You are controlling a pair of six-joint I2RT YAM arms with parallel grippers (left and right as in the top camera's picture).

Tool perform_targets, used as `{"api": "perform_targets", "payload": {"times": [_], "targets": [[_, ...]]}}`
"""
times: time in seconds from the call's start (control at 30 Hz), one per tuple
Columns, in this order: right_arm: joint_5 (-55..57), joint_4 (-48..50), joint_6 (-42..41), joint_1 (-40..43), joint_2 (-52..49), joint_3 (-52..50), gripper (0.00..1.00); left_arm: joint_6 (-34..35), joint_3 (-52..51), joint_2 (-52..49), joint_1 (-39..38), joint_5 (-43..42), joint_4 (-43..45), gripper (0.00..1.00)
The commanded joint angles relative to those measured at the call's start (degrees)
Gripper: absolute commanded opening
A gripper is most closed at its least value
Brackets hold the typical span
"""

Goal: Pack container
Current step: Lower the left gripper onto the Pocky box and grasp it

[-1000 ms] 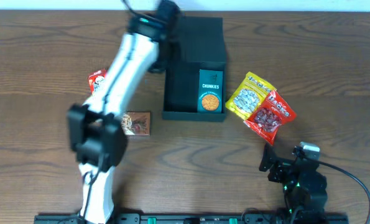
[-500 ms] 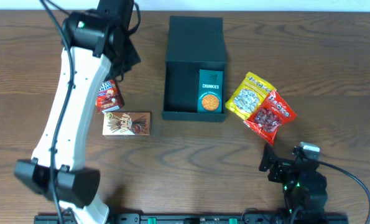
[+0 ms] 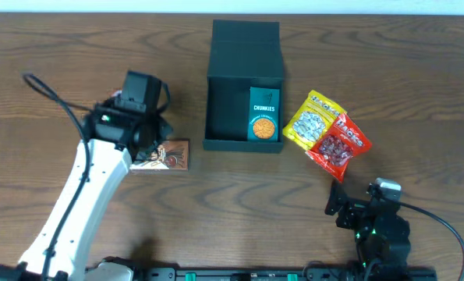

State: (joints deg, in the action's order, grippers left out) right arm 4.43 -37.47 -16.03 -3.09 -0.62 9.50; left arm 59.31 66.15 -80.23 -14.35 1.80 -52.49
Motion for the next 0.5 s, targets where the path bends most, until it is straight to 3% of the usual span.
{"api": "perform_targets", "payload": {"times": [0.0,0.03,0.17,0.2,0.47], "targets": [[0.0,0.0,0.7,0.4,0.3,-0.5,0.99,11.5,-5.0,-0.9,0.2,-1.8,2.9,0.06],[0.0,0.0,0.7,0.4,0.3,-0.5,0.99,12.9,-6.0,-1.2,0.2,-1.8,4.0,0.15],[0.0,0.0,0.7,0.4,0.3,-0.5,0.99,16.3,-7.7,-2.8,0.2,-3.8,8.8,0.85],[0.0,0.0,0.7,0.4,0.3,-0.5,0.99,17.8,-7.8,-3.3,0.2,-4.4,9.6,0.95],[0.0,0.0,0.7,0.4,0.3,-0.5,0.99,38.0,-7.9,-10.1,-0.1,-5.9,10.9,0.95]]}}
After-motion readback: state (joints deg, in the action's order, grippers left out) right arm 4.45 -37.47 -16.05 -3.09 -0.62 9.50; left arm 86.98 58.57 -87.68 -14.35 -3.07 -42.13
